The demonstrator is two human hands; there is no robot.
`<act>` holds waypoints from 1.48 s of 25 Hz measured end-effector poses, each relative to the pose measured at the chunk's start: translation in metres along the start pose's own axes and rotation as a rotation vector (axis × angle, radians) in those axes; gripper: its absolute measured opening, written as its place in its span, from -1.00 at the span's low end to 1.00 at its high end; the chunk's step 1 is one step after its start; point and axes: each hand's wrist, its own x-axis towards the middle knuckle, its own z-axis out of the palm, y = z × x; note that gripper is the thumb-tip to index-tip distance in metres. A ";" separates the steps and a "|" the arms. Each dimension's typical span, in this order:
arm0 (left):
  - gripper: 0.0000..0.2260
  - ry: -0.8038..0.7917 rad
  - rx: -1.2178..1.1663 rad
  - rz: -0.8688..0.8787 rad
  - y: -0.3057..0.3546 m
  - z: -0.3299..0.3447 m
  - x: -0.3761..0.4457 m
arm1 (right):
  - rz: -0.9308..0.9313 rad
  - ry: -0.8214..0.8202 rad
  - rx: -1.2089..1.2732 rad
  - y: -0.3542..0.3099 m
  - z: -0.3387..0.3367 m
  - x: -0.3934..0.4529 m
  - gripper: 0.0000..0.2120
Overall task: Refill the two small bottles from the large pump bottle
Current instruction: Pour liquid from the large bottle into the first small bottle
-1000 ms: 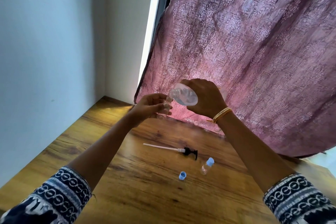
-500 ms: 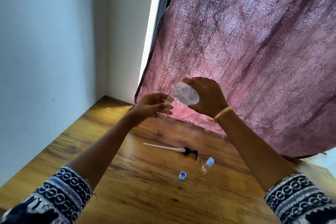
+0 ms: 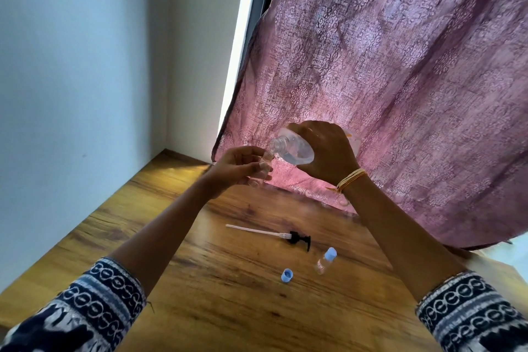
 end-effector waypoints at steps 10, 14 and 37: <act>-0.74 -0.011 -0.012 0.007 0.001 0.000 0.000 | 0.005 0.000 -0.026 0.000 0.002 0.001 -0.47; -0.73 -0.011 -0.032 0.015 -0.002 0.000 0.000 | 0.021 -0.009 -0.016 0.001 0.003 -0.001 -0.45; -0.65 0.009 -0.075 -0.003 -0.010 0.002 0.005 | 0.031 -0.031 -0.060 0.009 0.015 -0.004 -0.43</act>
